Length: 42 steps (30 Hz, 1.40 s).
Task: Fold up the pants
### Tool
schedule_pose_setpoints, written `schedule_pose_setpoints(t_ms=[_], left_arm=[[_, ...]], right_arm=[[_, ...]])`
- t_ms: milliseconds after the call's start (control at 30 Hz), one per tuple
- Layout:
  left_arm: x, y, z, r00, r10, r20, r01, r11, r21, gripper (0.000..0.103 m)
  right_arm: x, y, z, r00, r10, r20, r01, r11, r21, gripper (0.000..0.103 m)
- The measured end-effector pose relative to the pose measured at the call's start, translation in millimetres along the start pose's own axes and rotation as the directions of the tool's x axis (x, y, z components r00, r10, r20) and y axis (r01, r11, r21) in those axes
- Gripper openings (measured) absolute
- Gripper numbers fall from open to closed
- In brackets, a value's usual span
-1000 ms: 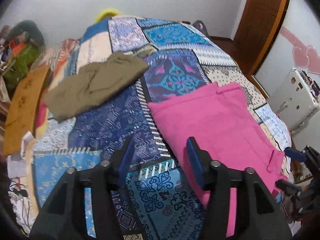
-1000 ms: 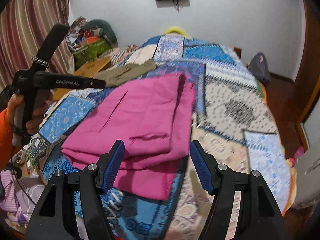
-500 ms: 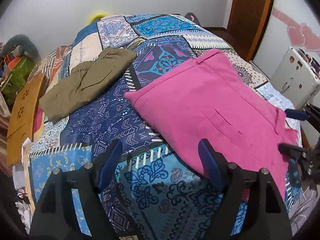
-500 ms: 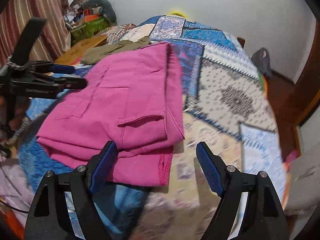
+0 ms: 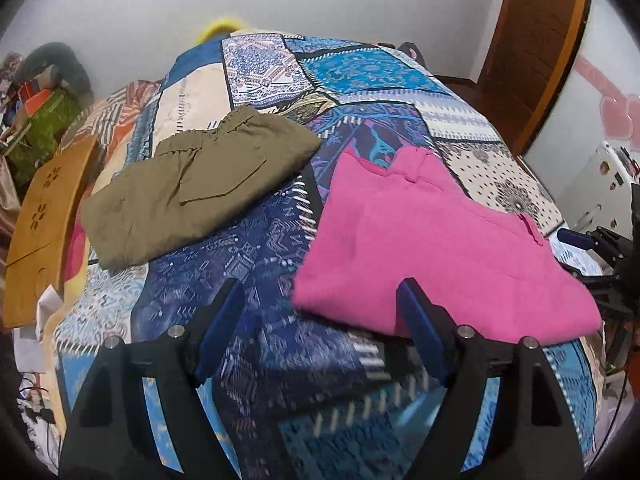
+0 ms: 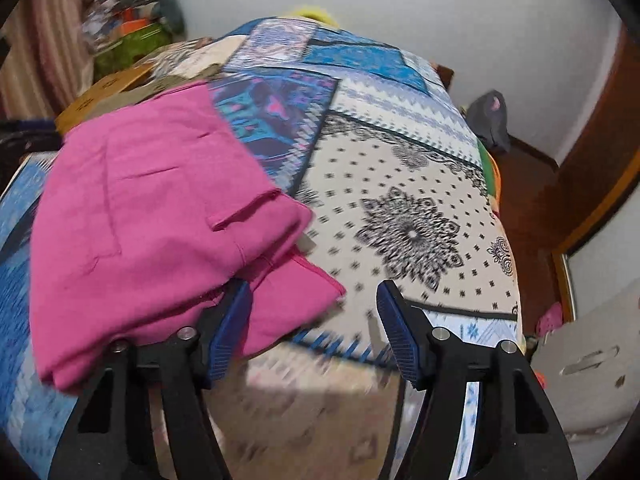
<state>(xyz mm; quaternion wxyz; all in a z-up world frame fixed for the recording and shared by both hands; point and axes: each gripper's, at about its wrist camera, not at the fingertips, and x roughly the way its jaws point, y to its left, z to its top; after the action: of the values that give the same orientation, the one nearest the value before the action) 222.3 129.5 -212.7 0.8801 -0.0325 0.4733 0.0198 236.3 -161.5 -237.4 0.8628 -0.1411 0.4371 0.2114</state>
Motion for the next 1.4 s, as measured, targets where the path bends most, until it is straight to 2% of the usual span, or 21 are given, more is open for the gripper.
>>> schedule_pose_setpoints(t_ms=[100,167,233,333,467,533,700,800,900,967,1000,1067,1267,1400], left_arm=[[15,3,5,1.000,-0.012,-0.021,0.012,1.000,0.004,0.079],[24,4,3,0.999,-0.023,-0.041,0.023,1.000,0.001,0.079],[31,5,-1,0.998,-0.022,-0.058,0.022,1.000,-0.001,0.080],[32,4,-9,0.998,-0.011,-0.056,0.012,1.000,0.012,0.080],[26,6,-11,0.999,-0.010,-0.037,0.010,1.000,0.011,0.080],[26,8,-9,0.999,-0.026,-0.041,0.026,1.000,0.000,0.075],[34,-1,-4,0.995,-0.067,-0.071,0.067,0.998,-0.008,0.048],[37,-8,-5,0.996,-0.047,-0.071,0.047,0.999,-0.003,0.045],[37,-9,-7,0.997,-0.031,-0.071,0.029,0.999,-0.024,0.041],[35,-8,-10,0.997,-0.026,-0.074,0.023,0.999,-0.033,0.035],[34,-9,-12,0.997,-0.023,-0.073,0.021,0.999,-0.032,0.032],[30,-10,-16,0.998,-0.016,-0.068,0.013,0.999,-0.036,0.031],[20,-9,-29,0.997,-0.028,-0.069,0.022,0.995,-0.093,0.028],[15,-5,-36,0.996,-0.067,-0.058,0.061,0.992,-0.110,0.029]], right_arm=[[17,-8,7,1.000,-0.021,-0.013,0.021,1.000,0.009,0.050],[27,-12,12,0.999,-0.036,-0.032,0.036,0.999,0.005,0.038],[30,-19,15,0.999,-0.009,-0.047,0.011,0.999,0.035,0.036],[18,-26,18,0.999,0.013,-0.030,-0.011,0.998,0.066,0.036],[-19,-24,24,0.997,0.065,0.038,-0.069,0.993,0.100,0.037],[-37,-15,26,0.993,0.098,0.070,-0.104,0.991,0.090,0.037],[-59,15,29,0.978,0.187,0.094,-0.193,0.980,0.054,0.037],[-53,35,24,0.969,0.236,0.072,-0.238,0.971,0.033,0.038],[-38,50,12,0.976,0.218,0.026,-0.217,0.976,-0.021,0.038],[-31,49,7,0.980,0.197,0.032,-0.197,0.980,-0.024,0.051],[-30,46,7,0.980,0.194,0.040,-0.194,0.981,-0.010,0.054],[-26,39,10,0.977,0.210,0.033,-0.210,0.978,0.011,0.054],[-9,29,21,0.983,0.181,0.031,-0.180,0.983,-0.017,0.054],[2,25,30,0.989,0.142,0.045,-0.140,0.989,-0.043,0.055]])
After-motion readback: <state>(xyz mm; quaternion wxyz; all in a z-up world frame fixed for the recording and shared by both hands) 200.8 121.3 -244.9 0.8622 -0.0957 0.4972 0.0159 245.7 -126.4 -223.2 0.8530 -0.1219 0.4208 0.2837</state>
